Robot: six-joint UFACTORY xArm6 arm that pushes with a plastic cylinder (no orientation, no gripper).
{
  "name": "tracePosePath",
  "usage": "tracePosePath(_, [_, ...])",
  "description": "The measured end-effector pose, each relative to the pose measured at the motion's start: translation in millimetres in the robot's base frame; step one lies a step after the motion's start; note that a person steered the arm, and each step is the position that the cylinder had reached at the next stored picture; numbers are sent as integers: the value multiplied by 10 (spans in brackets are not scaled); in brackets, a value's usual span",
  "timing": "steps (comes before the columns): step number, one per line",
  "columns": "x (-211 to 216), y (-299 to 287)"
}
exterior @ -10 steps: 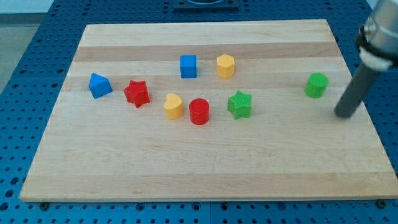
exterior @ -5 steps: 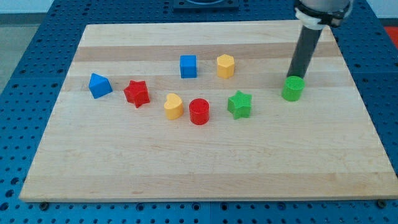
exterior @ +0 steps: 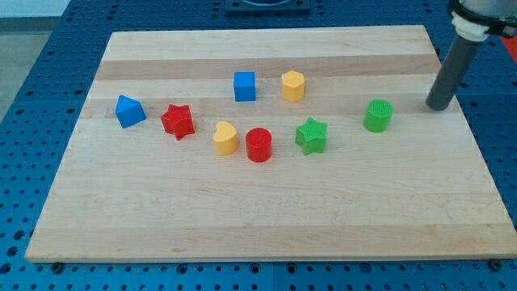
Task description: Push the green circle closer to the green star
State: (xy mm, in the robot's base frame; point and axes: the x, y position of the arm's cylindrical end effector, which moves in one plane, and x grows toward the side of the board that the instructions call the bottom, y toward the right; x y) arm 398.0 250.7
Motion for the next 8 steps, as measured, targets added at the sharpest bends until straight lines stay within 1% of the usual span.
tracePosePath(1, [66, -317])
tracePosePath(3, [130, -664])
tracePosePath(8, [131, -896])
